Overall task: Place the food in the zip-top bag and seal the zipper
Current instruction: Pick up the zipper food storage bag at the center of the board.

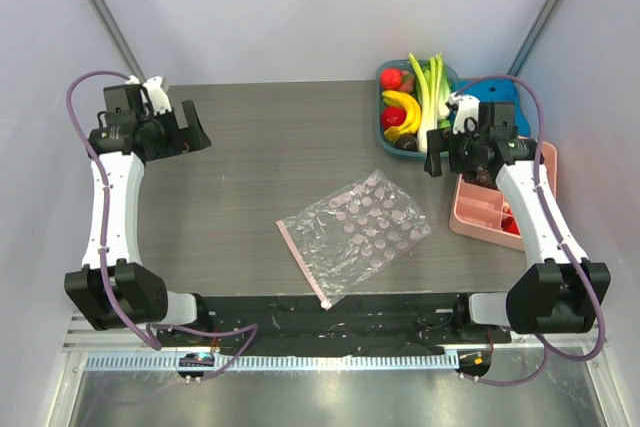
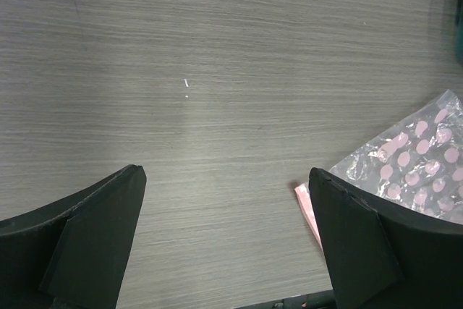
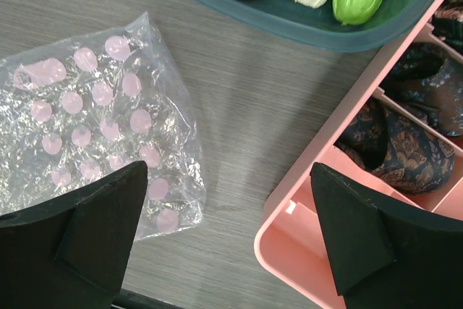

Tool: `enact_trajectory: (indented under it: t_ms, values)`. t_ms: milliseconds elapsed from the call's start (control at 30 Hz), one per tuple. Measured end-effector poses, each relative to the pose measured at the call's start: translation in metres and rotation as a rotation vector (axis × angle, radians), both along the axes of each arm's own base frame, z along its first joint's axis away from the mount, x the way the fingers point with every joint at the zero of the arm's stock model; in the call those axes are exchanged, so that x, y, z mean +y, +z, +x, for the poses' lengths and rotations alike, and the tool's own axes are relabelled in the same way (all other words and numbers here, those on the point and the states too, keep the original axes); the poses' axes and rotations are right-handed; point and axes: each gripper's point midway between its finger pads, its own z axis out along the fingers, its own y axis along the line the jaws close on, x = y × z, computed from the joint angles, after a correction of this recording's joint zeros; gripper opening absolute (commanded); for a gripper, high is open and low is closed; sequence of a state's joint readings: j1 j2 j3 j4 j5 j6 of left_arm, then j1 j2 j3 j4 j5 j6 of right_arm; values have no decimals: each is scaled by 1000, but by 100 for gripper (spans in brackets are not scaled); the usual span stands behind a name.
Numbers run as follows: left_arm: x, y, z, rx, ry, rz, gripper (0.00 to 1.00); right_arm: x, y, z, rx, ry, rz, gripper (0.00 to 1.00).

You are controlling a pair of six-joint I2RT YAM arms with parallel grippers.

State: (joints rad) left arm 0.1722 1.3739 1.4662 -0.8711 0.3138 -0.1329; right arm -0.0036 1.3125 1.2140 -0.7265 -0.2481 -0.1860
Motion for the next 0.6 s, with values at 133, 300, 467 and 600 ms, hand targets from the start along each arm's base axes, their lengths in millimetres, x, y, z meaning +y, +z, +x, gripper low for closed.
enact_trajectory:
  t_ms: [133,300,467,600]
  values:
    - [1,2,3,13,21,-4,100,1,-11,-8,21,24,-21,100]
    - [7,7,12,42,59,2,100,15,-28,-17,47,121,-70,100]
    - [19,16,17,-1,159,19,100,38,-55,-34,95,261,-155,95]
    - [18,30,-1,-137,190,21,100,43,-77,-34,149,320,-207,85]
